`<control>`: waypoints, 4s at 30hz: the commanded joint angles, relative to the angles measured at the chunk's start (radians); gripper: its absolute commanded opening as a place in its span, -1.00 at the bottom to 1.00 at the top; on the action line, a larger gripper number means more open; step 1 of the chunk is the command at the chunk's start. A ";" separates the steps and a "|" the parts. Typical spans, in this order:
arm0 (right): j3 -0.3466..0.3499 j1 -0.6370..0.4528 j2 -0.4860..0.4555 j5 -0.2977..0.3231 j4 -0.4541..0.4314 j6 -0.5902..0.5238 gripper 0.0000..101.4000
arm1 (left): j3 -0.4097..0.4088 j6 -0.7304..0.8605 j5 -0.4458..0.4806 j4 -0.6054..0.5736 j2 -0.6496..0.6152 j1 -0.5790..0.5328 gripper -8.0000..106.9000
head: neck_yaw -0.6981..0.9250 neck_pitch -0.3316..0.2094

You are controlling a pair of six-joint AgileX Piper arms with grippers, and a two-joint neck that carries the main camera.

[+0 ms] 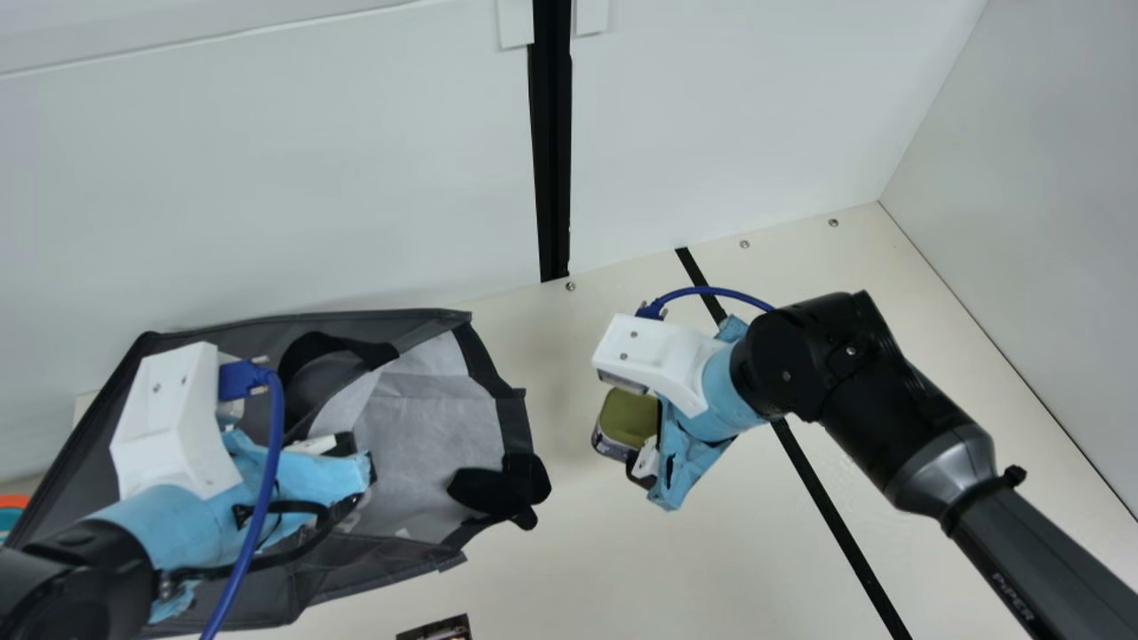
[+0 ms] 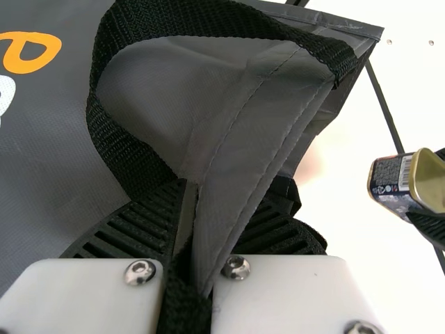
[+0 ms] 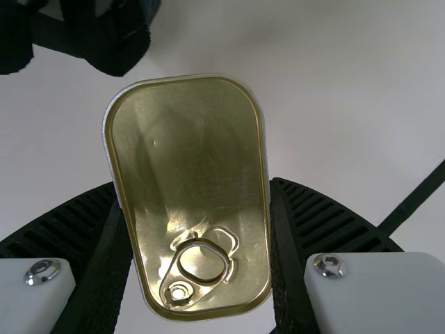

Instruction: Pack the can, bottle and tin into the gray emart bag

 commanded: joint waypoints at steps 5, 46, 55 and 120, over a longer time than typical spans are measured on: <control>0.007 0.025 -0.011 0.004 0.011 -0.006 -1.00 | 0.000 0.000 0.000 0.000 0.000 0.000 -0.68 | -0.001 -0.023; 0.108 0.112 -0.045 -0.145 0.283 -0.136 -1.00 | 0.000 0.000 0.000 0.000 0.000 0.000 -0.68 | -0.001 -0.023; 0.118 0.119 -0.033 -0.205 0.390 -0.201 -1.00 | 0.000 0.000 0.000 0.000 0.000 0.000 -0.68 | -0.001 -0.023; -0.004 0.228 0.270 -0.352 0.775 -0.486 -1.00 | 0.000 0.000 0.000 0.000 0.000 0.000 -0.68 | -0.001 -0.023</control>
